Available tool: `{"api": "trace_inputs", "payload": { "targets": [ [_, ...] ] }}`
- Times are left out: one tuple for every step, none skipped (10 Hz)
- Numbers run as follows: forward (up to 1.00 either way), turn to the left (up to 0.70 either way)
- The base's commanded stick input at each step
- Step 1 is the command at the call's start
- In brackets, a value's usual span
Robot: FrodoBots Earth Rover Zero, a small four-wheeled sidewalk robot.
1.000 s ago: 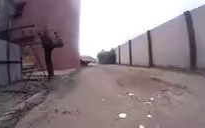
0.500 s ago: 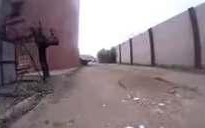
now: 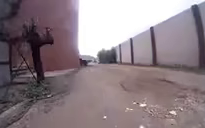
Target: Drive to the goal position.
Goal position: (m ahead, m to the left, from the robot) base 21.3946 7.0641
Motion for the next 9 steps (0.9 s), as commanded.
{"api": "trace_inputs", "payload": {
  "targets": [
    [0.5,0.0],
    [0.5,0.0],
    [0.5,0.0],
    [0.5,0.0],
    [0.5,0.0],
    [0.5,0.0],
    [0.5,0.0],
    [0.5,0.0],
    [0.5,0.0]
  ]
}}
